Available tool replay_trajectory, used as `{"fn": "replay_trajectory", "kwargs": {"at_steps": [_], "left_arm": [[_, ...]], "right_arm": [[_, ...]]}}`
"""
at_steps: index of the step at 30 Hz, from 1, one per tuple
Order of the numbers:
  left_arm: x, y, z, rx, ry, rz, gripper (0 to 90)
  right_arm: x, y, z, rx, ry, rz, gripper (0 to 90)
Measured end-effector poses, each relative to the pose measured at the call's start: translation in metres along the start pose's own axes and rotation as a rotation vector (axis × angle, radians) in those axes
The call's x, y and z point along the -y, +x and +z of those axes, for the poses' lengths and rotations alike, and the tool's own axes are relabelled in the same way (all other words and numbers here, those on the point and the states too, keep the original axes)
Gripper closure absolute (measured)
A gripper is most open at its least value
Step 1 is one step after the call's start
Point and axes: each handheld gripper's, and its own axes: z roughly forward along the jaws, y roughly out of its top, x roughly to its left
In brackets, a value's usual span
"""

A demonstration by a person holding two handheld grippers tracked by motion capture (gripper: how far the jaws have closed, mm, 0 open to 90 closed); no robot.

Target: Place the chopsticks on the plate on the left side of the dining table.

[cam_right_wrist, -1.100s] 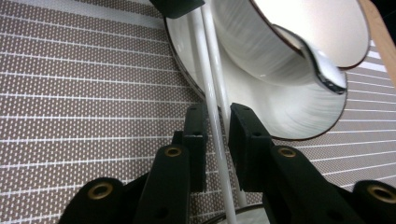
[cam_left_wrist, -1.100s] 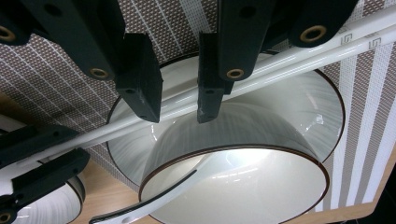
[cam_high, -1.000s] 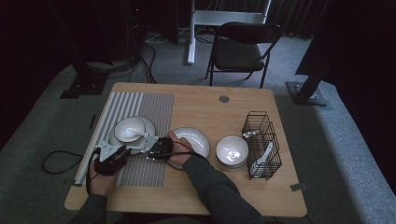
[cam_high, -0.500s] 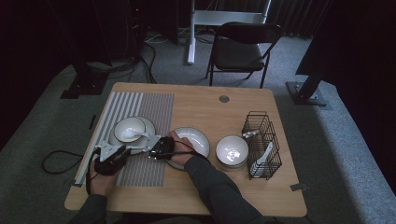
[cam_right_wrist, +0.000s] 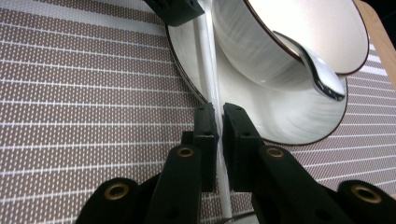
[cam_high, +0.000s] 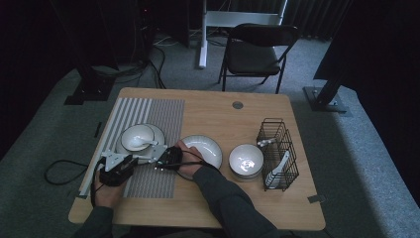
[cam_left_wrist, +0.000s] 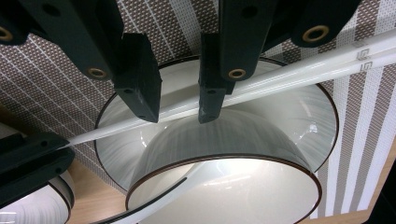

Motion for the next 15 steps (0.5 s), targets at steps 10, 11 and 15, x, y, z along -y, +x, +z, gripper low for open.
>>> {"fn": "replay_trajectory", "kwargs": {"at_steps": [10, 11, 15], "left_arm": [[0.0006, 0.0003, 0.0011, 0.001, 0.006, -0.003, 70.1], [0.0006, 0.0003, 0.0011, 0.001, 0.006, -0.003, 70.1], [0.0006, 0.0004, 0.0013, 0.001, 0.006, -0.002, 70.1]], "right_arm": [[-0.0028, 0.0014, 0.0027, 0.002, -0.006, 0.002, 84.0], [-0.0028, 0.0014, 0.0027, 0.002, -0.006, 0.002, 84.0], [-0.0033, 0.0018, 0.0033, 0.002, -0.005, 0.003, 83.1]]}}
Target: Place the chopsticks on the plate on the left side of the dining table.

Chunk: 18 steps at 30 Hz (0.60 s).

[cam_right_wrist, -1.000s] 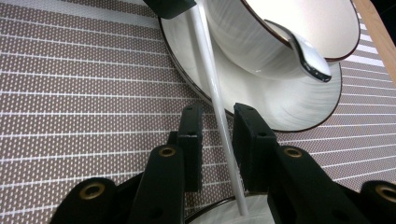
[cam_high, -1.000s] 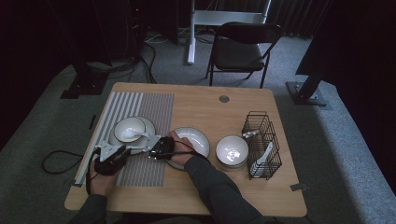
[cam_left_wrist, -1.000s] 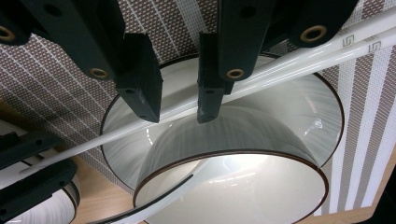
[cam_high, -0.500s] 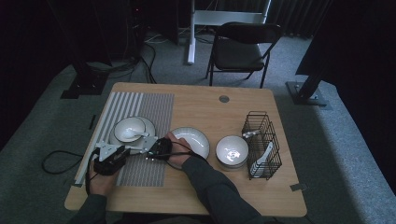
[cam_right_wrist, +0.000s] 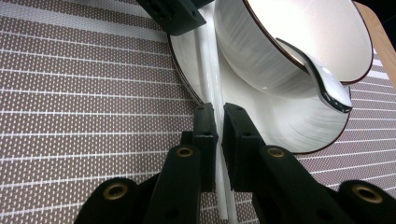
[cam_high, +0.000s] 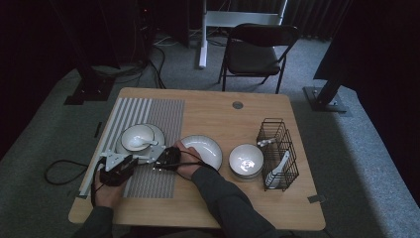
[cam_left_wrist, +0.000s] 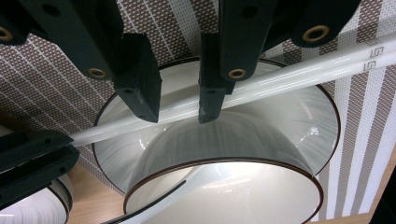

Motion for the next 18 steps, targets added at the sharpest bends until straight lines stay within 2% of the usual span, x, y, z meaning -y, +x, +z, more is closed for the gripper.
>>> {"fn": "replay_trajectory", "kwargs": {"at_steps": [9, 18], "left_arm": [[0.0001, 0.0007, 0.0, 0.0, 0.001, -0.002, 70.2], [-0.0005, 0.0003, 0.0003, 0.0, 0.002, -0.001, 70.2]], "right_arm": [[0.0046, -0.0021, -0.0033, -0.009, 0.002, 0.007, 75.8], [0.0085, -0.0044, -0.005, -0.012, 0.013, 0.012, 74.4]]}}
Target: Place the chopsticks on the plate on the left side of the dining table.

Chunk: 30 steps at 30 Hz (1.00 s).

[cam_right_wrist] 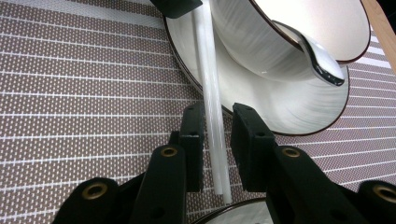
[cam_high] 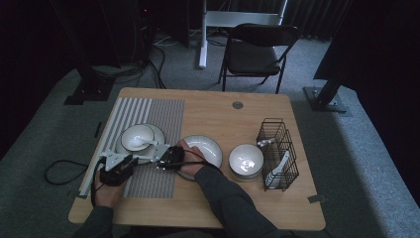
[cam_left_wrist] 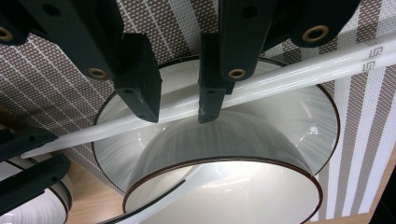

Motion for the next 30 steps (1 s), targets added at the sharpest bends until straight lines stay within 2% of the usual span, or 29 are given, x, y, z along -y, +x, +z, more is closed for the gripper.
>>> {"fn": "replay_trajectory", "kwargs": {"at_steps": [8, 10, 23, 30], "left_arm": [[0.0, 0.0, 0.0, 0.0, -0.001, 0.0, 70.3], [0.0, 0.0, 0.001, 0.0, -0.001, 0.001, 70.2], [0.0, 0.0, 0.001, 0.001, 0.0, 0.005, 70.2], [0.0, 0.0, 0.0, 0.0, -0.001, -0.002, 70.1]], "right_arm": [[0.002, -0.001, 0.004, 0.014, 0.02, 0.013, 76.4], [0.001, -0.002, 0.005, 0.031, 0.029, 0.022, 77.3], [0.003, -0.005, 0.004, 0.046, 0.04, 0.033, 77.5], [0.005, -0.005, -0.006, 0.054, 0.019, 0.047, 75.3]]}}
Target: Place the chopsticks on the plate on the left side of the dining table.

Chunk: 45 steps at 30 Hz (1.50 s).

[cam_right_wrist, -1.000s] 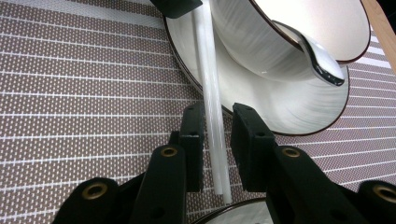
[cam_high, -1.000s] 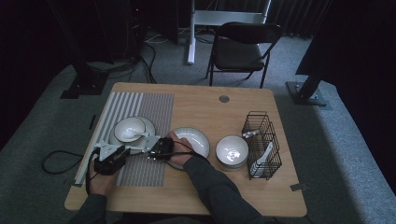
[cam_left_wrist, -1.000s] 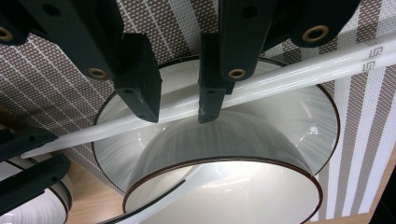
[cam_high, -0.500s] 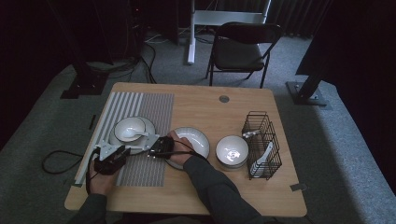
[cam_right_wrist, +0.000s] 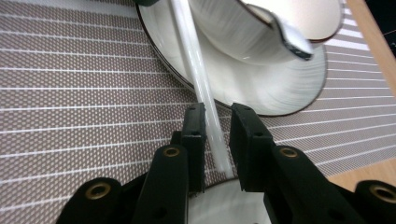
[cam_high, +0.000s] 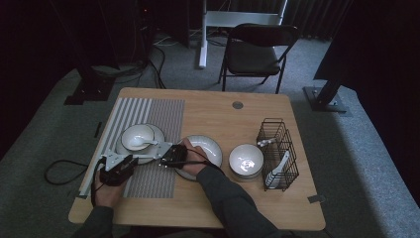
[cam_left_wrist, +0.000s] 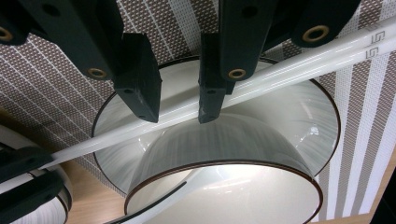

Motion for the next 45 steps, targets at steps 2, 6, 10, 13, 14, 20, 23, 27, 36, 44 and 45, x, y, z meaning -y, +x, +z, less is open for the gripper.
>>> {"fn": "replay_trajectory", "kwargs": {"at_steps": [2, 6, 10, 13, 14, 20, 23, 27, 36, 44, 45], "left_arm": [[0.0, 0.0, 0.0, -0.001, -0.001, -0.001, 70.1], [0.0, 0.0, -0.001, -0.003, -0.003, 0.005, 70.1], [-0.001, 0.0, -0.001, -0.003, -0.001, 0.004, 70.1], [-0.001, 0.0, -0.002, -0.005, -0.002, 0.009, 70.1], [-0.001, 0.0, -0.002, -0.005, -0.002, 0.009, 70.1], [-0.003, 0.0, -0.006, -0.018, -0.01, 0.015, 70.1], [-0.004, 0.003, -0.01, -0.028, -0.016, 0.017, 70.1], [-0.006, 0.008, -0.013, -0.041, -0.02, 0.016, 69.9], [-0.012, 0.025, -0.019, -0.084, -0.031, 0.013, 69.4], [-0.016, 0.05, -0.025, -0.138, -0.041, -0.014, 68.8], [-0.016, 0.053, -0.026, -0.144, -0.04, -0.017, 68.7]], "right_arm": [[0.001, -0.001, -0.008, 0.012, -0.019, 0.008, 74.9], [0.002, -0.005, -0.025, 0.058, -0.039, 0.032, 74.9], [0.007, -0.01, -0.034, 0.091, -0.04, 0.074, 74.9], [0.015, -0.014, -0.035, 0.111, -0.024, 0.122, 74.5], [0.015, -0.014, -0.035, 0.111, -0.024, 0.122, 74.5], [0.025, -0.014, -0.036, 0.129, -0.018, 0.177, 73.2], [0.029, -0.012, -0.038, 0.132, -0.02, 0.198, 72.9], [0.032, -0.011, -0.04, 0.135, -0.021, 0.207, 72.4], [0.04, -0.009, -0.043, 0.146, -0.031, 0.24, 70.5], [0.044, -0.008, -0.046, 0.157, -0.029, 0.256, 69.3], [0.045, -0.008, -0.046, 0.158, -0.03, 0.26, 69.1]]}}
